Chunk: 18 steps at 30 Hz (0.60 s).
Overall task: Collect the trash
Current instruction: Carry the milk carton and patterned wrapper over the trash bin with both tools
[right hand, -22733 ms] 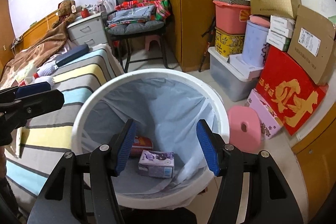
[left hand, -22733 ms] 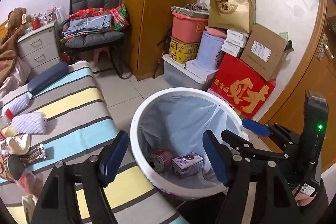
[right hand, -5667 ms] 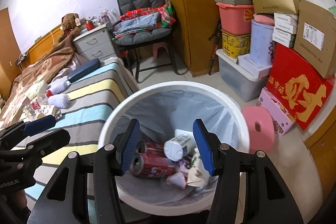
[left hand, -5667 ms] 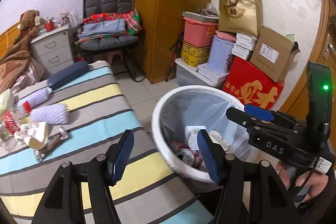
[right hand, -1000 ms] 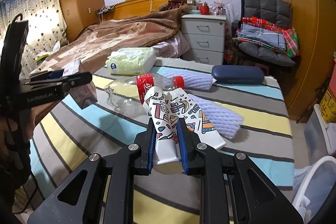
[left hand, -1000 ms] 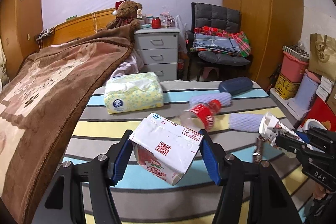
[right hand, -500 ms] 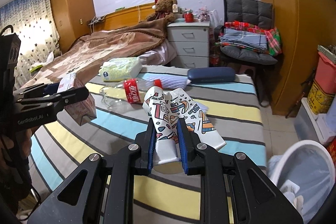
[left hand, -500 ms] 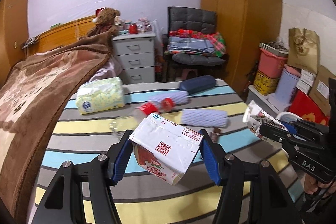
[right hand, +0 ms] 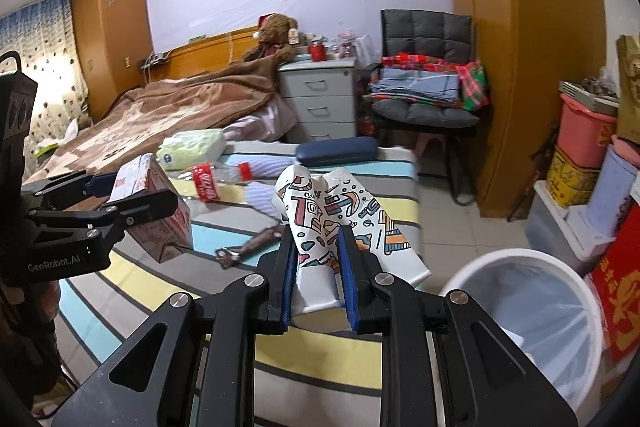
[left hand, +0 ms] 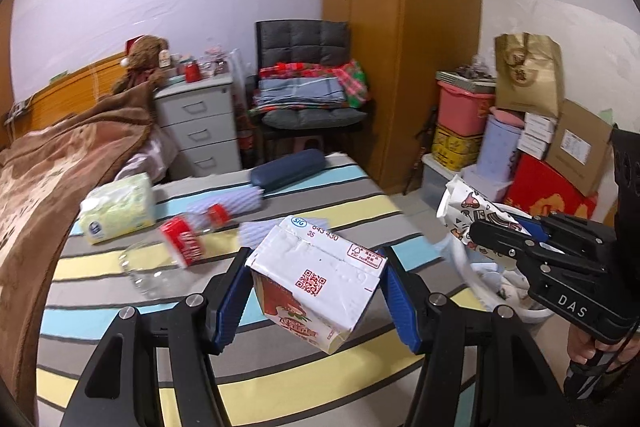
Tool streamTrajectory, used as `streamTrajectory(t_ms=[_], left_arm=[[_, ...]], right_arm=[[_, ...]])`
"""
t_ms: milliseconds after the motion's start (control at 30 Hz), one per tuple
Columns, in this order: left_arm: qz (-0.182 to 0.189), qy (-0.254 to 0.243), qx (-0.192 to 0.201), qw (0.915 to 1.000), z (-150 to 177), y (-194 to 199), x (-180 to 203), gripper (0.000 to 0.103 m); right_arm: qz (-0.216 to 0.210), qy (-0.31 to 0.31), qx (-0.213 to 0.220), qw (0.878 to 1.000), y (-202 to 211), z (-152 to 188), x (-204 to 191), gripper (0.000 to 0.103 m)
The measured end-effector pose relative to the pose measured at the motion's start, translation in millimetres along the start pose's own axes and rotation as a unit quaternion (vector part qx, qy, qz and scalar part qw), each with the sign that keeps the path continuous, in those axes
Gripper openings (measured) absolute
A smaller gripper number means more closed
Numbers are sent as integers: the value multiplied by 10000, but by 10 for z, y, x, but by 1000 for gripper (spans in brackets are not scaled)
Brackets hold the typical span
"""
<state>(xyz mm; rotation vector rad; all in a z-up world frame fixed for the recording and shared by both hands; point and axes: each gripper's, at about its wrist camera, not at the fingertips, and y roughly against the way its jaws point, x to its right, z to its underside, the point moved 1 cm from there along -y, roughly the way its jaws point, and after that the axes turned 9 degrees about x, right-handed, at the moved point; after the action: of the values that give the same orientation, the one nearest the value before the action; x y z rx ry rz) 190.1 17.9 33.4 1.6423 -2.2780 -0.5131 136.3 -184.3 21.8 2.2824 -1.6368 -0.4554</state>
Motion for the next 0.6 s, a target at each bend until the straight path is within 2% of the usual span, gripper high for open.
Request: streamTrajectory(t_ms=[300, 600], left_arm=[[463, -171, -65, 9988, -49, -173, 591, 62], [1120, -420, -152, 9927, -65, -382, 1267, 62]], right_arm=[[414, -177, 67, 9990, 185, 54, 349, 21], [829, -389, 67, 9958, 368, 129, 676, 21]])
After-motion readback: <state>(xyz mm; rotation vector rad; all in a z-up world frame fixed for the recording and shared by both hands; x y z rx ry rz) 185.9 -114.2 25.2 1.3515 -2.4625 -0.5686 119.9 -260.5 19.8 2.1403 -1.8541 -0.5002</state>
